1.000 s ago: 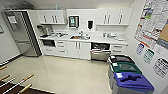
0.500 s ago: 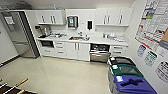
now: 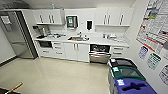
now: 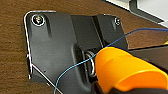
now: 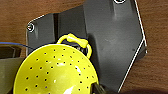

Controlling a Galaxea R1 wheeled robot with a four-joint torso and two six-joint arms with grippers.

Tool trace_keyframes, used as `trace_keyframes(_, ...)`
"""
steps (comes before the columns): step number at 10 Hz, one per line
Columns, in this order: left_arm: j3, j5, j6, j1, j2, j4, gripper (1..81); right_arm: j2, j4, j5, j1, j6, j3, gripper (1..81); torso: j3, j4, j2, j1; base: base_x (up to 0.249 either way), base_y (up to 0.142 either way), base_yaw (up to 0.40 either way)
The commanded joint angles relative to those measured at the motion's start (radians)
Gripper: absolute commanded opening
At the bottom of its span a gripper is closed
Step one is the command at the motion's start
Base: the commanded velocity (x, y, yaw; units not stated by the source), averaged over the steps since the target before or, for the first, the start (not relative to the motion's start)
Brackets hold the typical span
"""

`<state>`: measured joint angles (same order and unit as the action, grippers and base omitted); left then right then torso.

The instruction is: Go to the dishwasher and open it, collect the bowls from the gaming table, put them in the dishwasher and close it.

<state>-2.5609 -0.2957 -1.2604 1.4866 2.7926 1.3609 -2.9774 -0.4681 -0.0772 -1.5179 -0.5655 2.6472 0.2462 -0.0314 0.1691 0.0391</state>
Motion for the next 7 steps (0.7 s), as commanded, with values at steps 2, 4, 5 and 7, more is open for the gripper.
trace_keyframes(2,0.001,0.021,-0.001,-0.038,-0.020,0.003,1.0,0.006,-0.009,0.043,0.040,0.003,-0.003,1.0,0.000,0.000,0.000,0.000,0.141,0.000,0.000)
trace_keyframes(4,0.001,0.020,-0.001,-0.038,-0.020,0.004,1.0,0.006,-0.009,0.043,0.040,0.003,-0.003,1.0,0.000,0.000,0.000,0.000,0.141,0.000,0.000)
trace_keyframes(5,0.001,0.021,-0.001,-0.038,-0.020,0.004,1.0,0.006,-0.009,0.043,0.038,0.003,-0.003,1.0,0.000,0.000,0.000,0.000,0.141,0.000,0.000)
trace_keyframes(7,0.001,0.021,-0.001,-0.038,-0.020,0.004,1.0,0.004,-0.009,0.043,0.041,0.003,-0.003,1.0,0.000,0.000,0.000,0.000,0.141,0.000,0.000)
